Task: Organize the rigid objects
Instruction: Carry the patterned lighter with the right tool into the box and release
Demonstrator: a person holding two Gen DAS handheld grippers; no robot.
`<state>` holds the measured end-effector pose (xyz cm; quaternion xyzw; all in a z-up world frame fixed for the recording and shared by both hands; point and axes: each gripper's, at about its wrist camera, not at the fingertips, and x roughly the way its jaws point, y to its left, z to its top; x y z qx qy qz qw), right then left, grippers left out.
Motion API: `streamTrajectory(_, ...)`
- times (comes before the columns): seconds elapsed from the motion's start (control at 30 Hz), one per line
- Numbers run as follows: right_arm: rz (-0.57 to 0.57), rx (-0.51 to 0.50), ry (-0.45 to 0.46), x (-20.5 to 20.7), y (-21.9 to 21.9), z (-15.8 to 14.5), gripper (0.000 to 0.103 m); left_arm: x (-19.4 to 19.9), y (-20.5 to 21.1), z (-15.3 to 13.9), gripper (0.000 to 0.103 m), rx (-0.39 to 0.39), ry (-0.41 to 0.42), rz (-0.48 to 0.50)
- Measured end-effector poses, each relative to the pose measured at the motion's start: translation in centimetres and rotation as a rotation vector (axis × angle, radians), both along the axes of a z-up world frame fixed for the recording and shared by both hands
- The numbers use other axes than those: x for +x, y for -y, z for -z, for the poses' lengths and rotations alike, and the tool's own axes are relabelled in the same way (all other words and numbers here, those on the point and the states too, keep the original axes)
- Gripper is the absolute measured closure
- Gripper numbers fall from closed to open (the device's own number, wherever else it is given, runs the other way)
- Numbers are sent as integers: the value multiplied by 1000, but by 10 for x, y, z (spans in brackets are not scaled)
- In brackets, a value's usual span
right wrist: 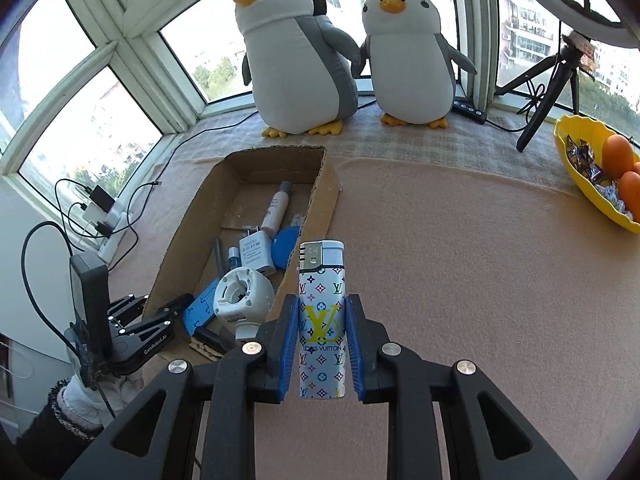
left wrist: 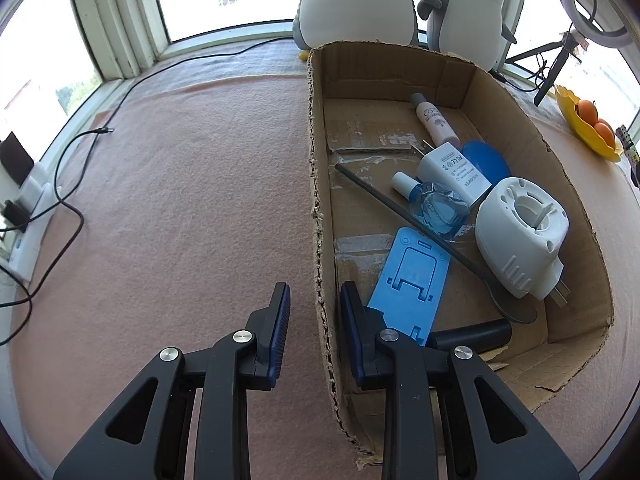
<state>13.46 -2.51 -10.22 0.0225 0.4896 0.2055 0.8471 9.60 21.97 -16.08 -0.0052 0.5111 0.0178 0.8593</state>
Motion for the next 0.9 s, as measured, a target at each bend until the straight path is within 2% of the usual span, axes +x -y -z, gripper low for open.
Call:
streamTrajectory(0.23, -54, 67, -1, 10, -50, -4, 82, -1, -2, 1, 78, -12, 5, 1)
streamTrajectory(0.43, -85, 88, -24, 18, -83, 4, 82, -1, -3, 1, 78, -16, 7, 4)
streamTrajectory(0.9, -131, 44, -67, 35, -129, 31, 82, -1, -5, 2, 78, -24, 9, 4)
